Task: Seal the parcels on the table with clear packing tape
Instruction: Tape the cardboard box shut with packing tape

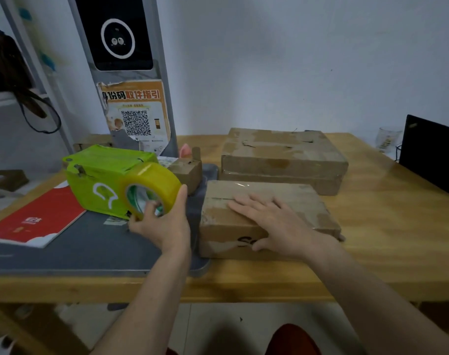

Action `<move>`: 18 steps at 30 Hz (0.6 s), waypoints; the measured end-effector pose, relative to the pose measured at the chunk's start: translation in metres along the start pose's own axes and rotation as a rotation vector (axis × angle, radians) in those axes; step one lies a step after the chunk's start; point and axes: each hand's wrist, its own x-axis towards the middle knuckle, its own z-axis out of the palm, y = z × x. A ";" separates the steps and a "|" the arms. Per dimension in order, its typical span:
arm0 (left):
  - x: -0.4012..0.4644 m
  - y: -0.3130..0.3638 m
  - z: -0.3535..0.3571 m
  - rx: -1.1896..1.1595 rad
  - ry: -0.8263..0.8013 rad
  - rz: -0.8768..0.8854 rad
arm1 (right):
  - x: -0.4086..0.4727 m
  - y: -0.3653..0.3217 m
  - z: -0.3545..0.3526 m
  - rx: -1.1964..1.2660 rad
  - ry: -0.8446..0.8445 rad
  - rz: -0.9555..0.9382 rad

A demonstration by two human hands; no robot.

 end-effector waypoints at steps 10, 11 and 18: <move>0.001 0.047 -0.014 -0.148 -0.767 0.001 | 0.010 -0.004 -0.037 0.694 0.095 0.017; 0.001 0.051 -0.015 -0.148 -0.875 -0.023 | 0.010 -0.012 -0.042 0.891 0.172 0.043; -0.018 0.071 -0.013 -0.082 -1.392 -0.188 | 0.038 -0.028 -0.054 1.500 0.535 0.202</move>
